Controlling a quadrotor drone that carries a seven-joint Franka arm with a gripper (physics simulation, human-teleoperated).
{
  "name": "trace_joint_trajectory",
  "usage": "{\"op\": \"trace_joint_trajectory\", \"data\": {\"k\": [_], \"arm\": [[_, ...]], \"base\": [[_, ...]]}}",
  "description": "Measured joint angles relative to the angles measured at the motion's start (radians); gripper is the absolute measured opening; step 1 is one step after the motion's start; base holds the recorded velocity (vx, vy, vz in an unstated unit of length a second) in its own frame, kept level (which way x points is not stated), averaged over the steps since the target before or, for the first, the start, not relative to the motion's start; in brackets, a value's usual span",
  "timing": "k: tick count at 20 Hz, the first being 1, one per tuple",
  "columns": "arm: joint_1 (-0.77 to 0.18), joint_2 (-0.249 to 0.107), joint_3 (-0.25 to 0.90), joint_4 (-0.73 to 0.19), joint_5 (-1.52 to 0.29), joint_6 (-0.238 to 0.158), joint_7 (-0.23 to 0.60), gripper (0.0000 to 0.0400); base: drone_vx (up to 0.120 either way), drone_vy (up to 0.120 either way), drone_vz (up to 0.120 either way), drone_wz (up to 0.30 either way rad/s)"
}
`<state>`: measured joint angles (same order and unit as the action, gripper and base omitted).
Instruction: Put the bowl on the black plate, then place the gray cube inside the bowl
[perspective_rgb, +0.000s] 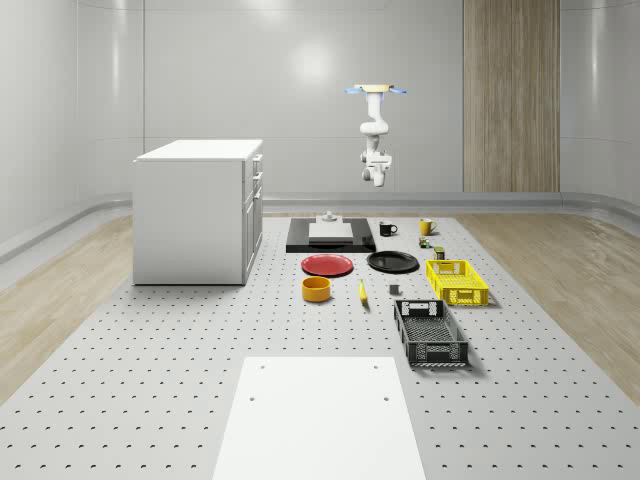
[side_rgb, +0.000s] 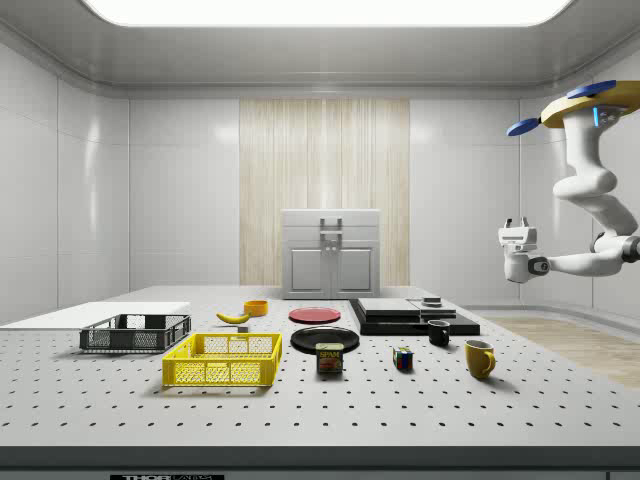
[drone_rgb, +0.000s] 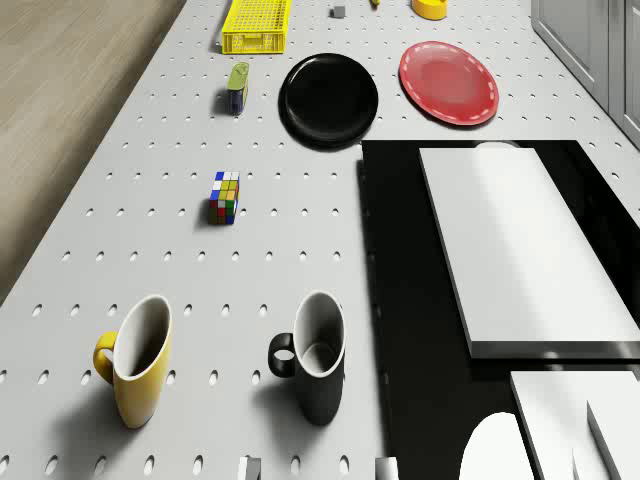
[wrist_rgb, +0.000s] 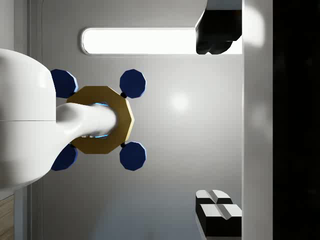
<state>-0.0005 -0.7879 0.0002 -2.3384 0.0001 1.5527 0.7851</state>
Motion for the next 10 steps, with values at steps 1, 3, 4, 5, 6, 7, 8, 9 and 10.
{"op": "trace_joint_trajectory", "data": {"k": [1,3,4,5,6,7,8,9,10], "arm": [[-0.001,0.001,0.0,0.021,0.0,-0.019,0.0,0.04],[-0.002,0.007,0.001,0.063,0.001,-0.053,-0.001,0.04],[-0.002,0.013,0.001,0.085,0.001,-0.069,-0.001,0.04],[-0.002,0.019,0.001,0.106,0.001,-0.084,-0.001,0.04],[-0.003,0.025,0.001,0.128,0.001,-0.098,-0.002,0.04],[-0.003,0.033,0.002,0.149,0.001,-0.111,-0.002,0.04],[-0.003,0.04,0.002,0.17,0.001,-0.124,-0.002,0.04],[-0.004,0.047,0.002,0.189,0.001,-0.135,-0.002,0.04],[-0.004,0.053,0.002,0.206,0.002,-0.145,-0.002,0.04]], "base": [[0.0,0.0,0.0,0.0],[0.0,0.0,0.0,0.0],[0.0,0.0,0.0,0.0],[0.0,0.0,0.0,0.0],[0.0,0.0,0.0,0.0],[0.0,0.0,0.0,0.0],[0.0,0.0,0.0,0.0],[0.0,0.0,0.0,0.0],[0.0,0.0,0.0,0.0]]}}
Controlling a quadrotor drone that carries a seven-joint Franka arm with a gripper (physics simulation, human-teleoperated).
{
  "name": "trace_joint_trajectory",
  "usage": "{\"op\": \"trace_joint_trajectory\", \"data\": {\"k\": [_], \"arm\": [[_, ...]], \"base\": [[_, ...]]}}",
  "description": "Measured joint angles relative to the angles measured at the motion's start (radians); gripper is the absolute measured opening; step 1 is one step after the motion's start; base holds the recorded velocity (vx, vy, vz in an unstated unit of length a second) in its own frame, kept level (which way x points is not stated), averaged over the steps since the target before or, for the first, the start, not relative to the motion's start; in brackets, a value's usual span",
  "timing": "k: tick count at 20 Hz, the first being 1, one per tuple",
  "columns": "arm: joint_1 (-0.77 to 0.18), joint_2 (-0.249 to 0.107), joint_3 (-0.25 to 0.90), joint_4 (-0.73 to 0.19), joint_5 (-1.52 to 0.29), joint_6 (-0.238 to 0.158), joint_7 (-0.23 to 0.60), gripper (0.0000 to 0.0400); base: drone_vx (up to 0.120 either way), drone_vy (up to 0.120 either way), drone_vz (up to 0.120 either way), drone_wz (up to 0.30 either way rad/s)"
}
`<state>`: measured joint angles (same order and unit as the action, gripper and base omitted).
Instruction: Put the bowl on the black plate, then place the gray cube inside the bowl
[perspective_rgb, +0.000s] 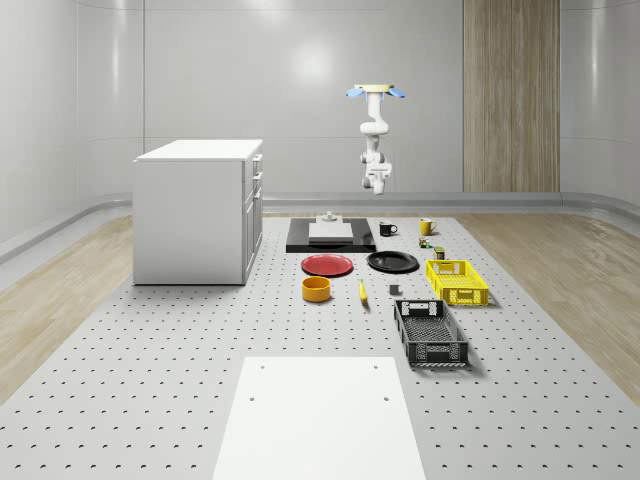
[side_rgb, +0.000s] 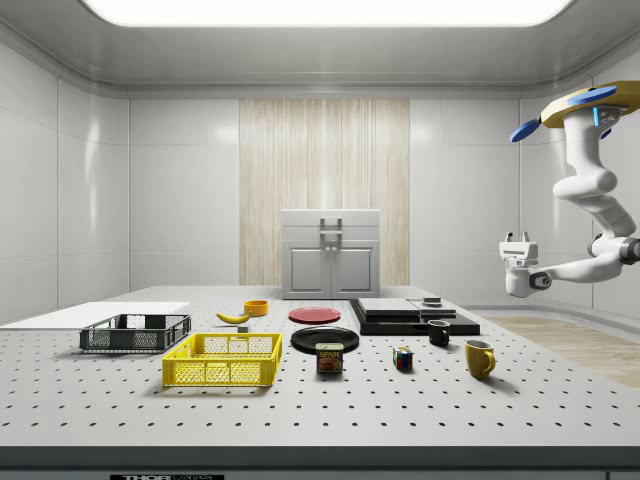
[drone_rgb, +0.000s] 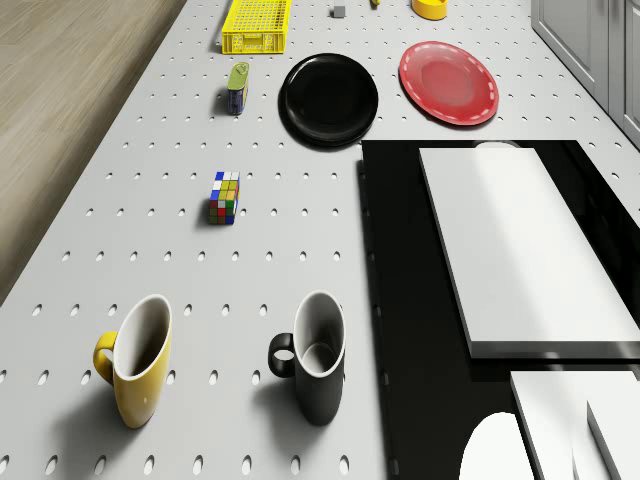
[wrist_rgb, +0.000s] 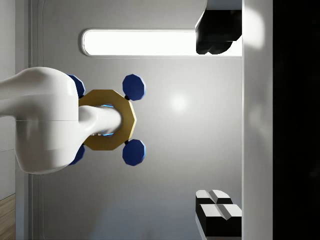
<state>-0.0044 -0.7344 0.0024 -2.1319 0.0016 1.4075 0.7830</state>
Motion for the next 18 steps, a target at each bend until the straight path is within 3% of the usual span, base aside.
{"op": "trace_joint_trajectory", "data": {"k": [7,18], "arm": [[-0.002,0.027,0.001,0.072,0.001,-0.039,-0.001,0.04],[-0.003,0.031,0.002,0.089,0.001,-0.044,-0.001,0.04]], "base": [[0.0,0.0,0.0,0.0],[0.007,0.0,0.0,0.0]]}}
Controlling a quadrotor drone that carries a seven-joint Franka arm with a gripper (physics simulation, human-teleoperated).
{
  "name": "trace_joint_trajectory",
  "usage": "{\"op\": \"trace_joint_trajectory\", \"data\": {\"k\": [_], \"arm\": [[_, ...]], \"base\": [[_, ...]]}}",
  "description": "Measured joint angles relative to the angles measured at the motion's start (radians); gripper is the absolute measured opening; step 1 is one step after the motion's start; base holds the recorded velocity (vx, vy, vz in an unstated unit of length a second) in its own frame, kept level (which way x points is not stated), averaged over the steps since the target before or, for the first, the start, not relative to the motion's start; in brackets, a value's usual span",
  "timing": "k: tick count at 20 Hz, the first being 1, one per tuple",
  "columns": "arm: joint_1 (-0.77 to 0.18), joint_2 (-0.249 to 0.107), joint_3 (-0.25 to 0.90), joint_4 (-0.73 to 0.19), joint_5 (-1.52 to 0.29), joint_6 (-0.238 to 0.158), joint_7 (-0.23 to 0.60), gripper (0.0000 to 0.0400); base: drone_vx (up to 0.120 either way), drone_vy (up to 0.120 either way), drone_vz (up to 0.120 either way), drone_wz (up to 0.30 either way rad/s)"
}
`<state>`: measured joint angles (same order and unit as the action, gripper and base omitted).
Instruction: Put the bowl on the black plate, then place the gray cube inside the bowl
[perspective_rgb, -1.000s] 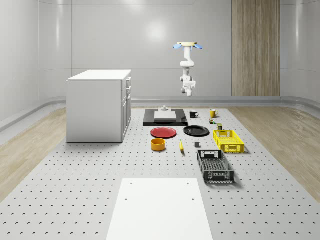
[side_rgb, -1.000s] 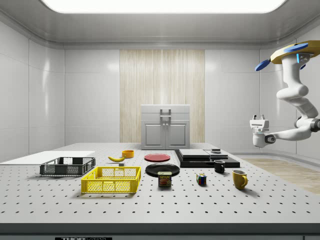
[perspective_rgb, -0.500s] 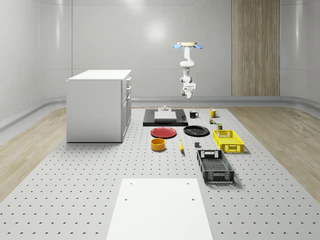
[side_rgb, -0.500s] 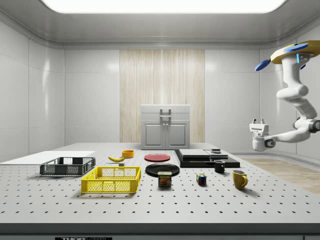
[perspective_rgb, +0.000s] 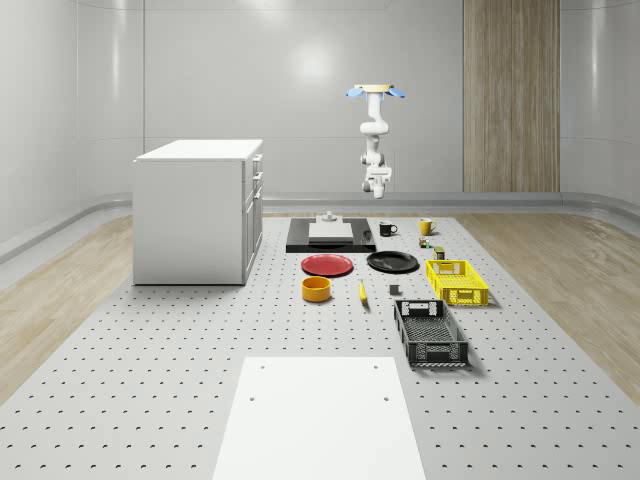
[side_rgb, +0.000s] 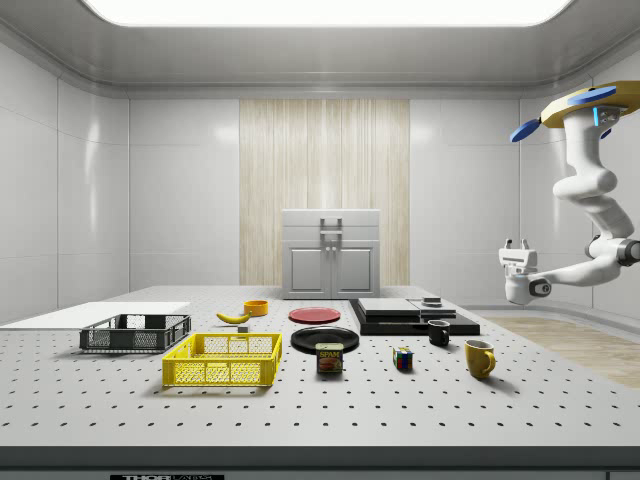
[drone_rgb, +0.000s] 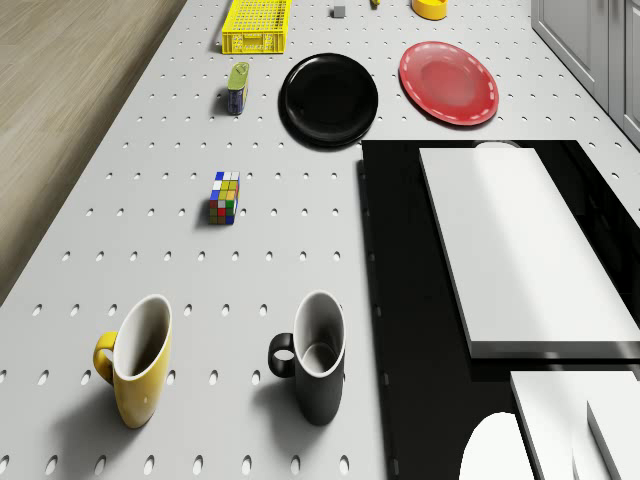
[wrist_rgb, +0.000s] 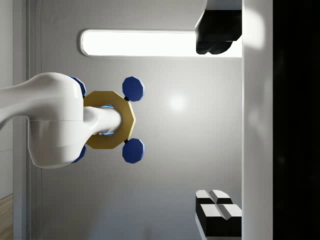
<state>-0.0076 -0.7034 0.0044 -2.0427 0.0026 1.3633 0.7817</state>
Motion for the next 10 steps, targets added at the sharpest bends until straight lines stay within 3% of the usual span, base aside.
{"op": "trace_joint_trajectory", "data": {"k": [2,10], "arm": [[0.0,-0.001,0.0,0.0,0.0,0.001,0.0,0.04],[-0.001,-0.005,0.001,-0.003,-0.001,0.007,0.0,0.04]], "base": [[0.12,-0.02,0.0,0.0],[0.12,-0.12,0.0,0.0]]}}
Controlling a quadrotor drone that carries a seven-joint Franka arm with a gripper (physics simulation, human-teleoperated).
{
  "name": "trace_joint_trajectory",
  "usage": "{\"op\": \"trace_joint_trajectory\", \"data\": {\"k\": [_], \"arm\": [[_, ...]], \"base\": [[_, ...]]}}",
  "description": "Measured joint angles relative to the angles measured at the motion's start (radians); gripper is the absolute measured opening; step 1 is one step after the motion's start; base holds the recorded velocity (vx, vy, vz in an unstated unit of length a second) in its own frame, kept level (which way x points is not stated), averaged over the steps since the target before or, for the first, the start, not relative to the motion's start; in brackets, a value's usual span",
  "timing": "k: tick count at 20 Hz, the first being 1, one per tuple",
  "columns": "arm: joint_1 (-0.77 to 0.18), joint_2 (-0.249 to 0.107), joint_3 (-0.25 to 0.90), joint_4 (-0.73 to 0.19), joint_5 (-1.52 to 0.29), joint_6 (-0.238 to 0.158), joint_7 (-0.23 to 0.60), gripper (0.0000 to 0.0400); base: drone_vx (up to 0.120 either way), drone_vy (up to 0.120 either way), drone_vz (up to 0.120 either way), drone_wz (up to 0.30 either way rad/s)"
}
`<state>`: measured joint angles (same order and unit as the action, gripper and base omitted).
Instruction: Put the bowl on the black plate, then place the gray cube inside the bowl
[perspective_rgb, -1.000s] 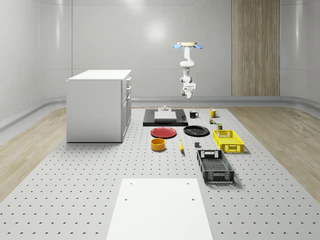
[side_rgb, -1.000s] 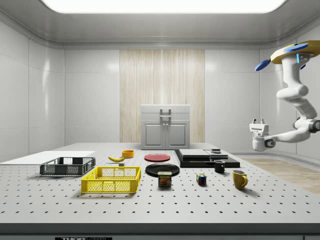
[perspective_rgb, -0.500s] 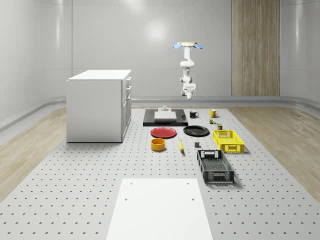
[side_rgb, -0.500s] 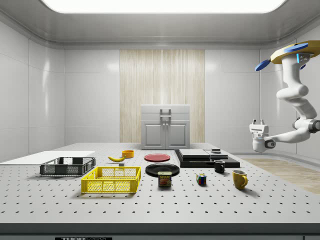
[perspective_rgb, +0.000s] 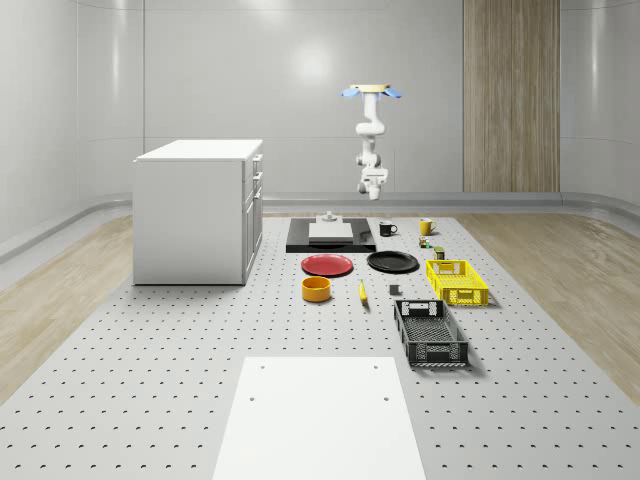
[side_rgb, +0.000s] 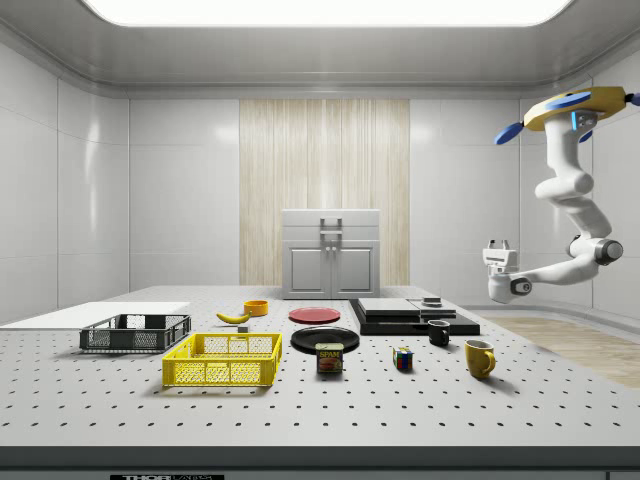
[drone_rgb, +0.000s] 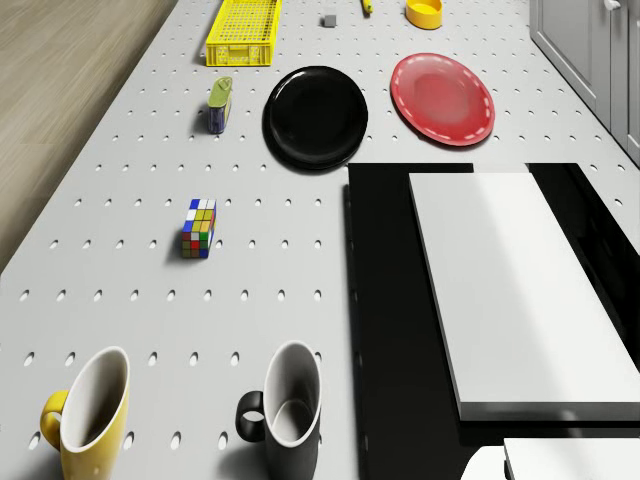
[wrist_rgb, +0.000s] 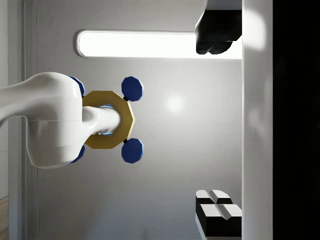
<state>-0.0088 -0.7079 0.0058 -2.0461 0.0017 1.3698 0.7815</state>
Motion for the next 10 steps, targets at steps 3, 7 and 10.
{"op": "trace_joint_trajectory", "data": {"k": [3,7,10], "arm": [[0.0,-0.002,0.001,-0.001,-0.001,0.002,0.0,0.04],[-0.001,-0.004,0.003,-0.003,-0.003,0.005,0.0,0.04],[-0.002,-0.005,0.005,-0.005,-0.007,0.007,0.001,0.04]], "base": [[0.12,-0.027,0.0,0.0],[0.12,0.0,0.0,0.0],[0.12,0.0,0.0,0.0]]}}
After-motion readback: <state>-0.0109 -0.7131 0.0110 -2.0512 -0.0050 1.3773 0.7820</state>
